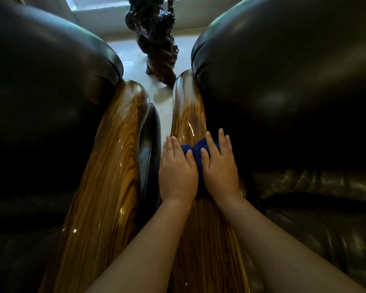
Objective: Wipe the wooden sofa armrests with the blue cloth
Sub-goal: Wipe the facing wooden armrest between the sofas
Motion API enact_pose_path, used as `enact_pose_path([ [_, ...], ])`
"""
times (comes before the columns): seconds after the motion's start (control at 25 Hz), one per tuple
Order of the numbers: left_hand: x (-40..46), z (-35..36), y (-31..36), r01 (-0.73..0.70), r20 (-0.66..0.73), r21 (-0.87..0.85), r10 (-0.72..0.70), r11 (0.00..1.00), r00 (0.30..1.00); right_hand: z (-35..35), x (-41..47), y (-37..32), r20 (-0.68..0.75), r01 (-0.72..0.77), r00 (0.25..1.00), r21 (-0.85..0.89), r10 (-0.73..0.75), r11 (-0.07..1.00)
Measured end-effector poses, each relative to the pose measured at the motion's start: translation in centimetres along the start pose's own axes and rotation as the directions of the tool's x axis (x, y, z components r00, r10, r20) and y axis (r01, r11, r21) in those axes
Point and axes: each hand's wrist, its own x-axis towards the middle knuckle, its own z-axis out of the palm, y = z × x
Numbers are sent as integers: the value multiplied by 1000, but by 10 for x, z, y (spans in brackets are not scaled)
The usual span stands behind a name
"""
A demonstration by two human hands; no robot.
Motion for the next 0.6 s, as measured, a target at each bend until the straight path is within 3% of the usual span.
enact_pose_path([
  [0.32,-44,-10,-3,-197,82,156,186,968,979,-18,-59,8,21,-7,1000,30,6,1000],
  [0.6,-33,-10,-2,-135,81,77,129,988,988,-11,-40,3,13,-54,998,2,54,999],
])
